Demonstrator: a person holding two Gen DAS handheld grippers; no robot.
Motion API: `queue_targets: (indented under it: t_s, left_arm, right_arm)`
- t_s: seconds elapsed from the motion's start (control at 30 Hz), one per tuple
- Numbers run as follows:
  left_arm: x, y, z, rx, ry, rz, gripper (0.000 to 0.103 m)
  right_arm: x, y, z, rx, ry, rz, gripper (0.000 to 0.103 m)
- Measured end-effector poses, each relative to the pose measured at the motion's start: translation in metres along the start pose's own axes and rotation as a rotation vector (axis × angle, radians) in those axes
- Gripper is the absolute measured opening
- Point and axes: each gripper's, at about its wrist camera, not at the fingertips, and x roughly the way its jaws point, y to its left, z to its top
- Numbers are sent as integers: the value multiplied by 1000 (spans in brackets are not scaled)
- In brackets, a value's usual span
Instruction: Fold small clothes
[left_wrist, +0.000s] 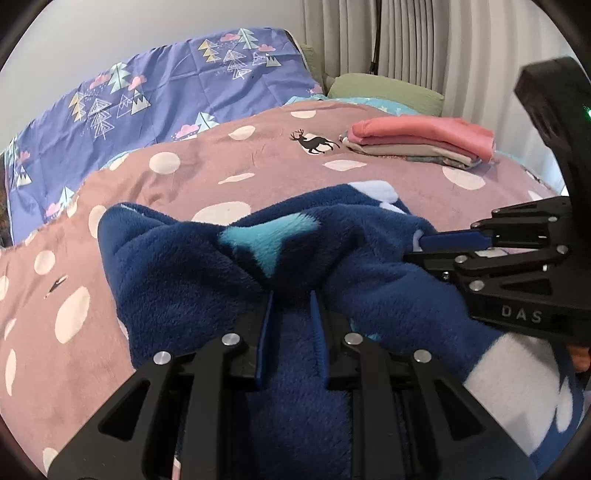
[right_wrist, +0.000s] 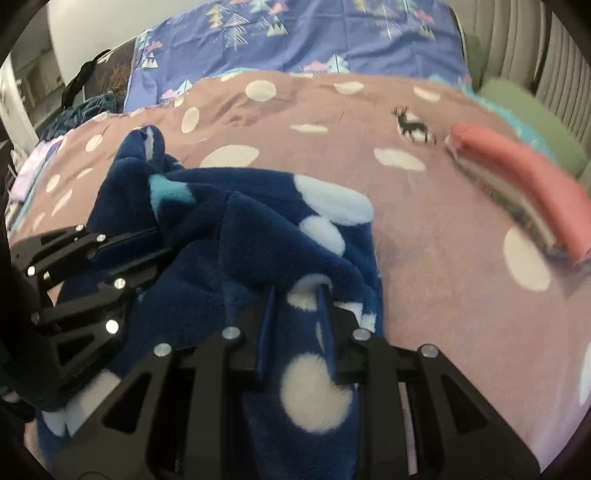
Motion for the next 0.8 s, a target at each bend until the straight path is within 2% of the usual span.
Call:
queue_targets:
  t_s: [0.1,0.17,0.2,0.3,0.37,0.43,0.47,0.5,0.53,0.57,0.63,0.73,0.8]
  left_arm:
    - [-11,-3,2,0,-23,3,22]
    - [-23,2,6,-22,-18,-10,25]
    - [-31,5,8,-36,-17,-26,32]
    - [-73,3,7,-27,-95,-91,53]
    - [-99,-5,0,0,-139,-120,59]
    - [-109,-16,-14,29,-131,-147,64]
    - [-103,-24,-23,50,-89,-138,66]
    - [-93,-30,-32,70,-44,-117,66]
    - [-84,-37,-43,89,-35,-90,67]
    - [-78,-46,-53,119,-71,-38,67]
    - [-78,-53,-54,119,-77,9,67]
    - [-80,-53,-52,129,-60,16,67]
    - [-82,-48,-54,113,-59,7,67]
  right_arm:
    - [-31,-7,-7,37,-67,34,26]
    - [-65,-17,-21,103,-119,72,33]
    - [-81,-19,-27,113,-141,95,33]
    - [-132,-13,-52,76,-230,157,33]
    - [-153,-3,-72,38,-262,199,33]
    - [-156,7,-91,16,-250,215,35]
    - [-141,11,-101,26,-185,183,36]
    - [-118,10,-109,52,-104,153,35]
    - [-100,8,-115,80,-59,163,35]
    - [-81,3,-121,110,-44,188,35]
    - [-84,1,-120,126,-61,185,35]
    - [-98,5,-119,134,-69,155,35]
    - [-109,5,-123,145,-82,155,40]
